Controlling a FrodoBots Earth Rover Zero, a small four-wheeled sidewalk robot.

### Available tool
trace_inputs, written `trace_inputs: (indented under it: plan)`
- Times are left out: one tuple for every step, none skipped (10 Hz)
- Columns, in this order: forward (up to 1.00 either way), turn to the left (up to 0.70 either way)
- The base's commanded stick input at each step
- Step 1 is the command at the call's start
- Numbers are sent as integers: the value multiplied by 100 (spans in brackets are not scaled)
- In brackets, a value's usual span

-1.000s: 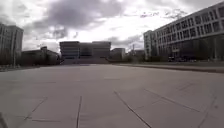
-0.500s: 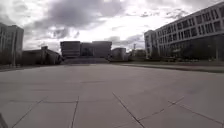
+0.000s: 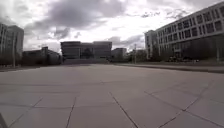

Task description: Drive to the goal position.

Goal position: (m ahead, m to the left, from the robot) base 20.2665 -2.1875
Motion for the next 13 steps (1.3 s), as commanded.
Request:
trace_inputs:
  plan:
    - [50, 1]
    - [50, 1]
    - [50, 1]
    - [50, 1]
    - [50, 1]
    - [50, 1]
    - [50, 1]
    - [50, 1]
    - [50, 1]
    - [50, 1]
    - [50, 1]
    - [50, 1]
    - [50, 1]
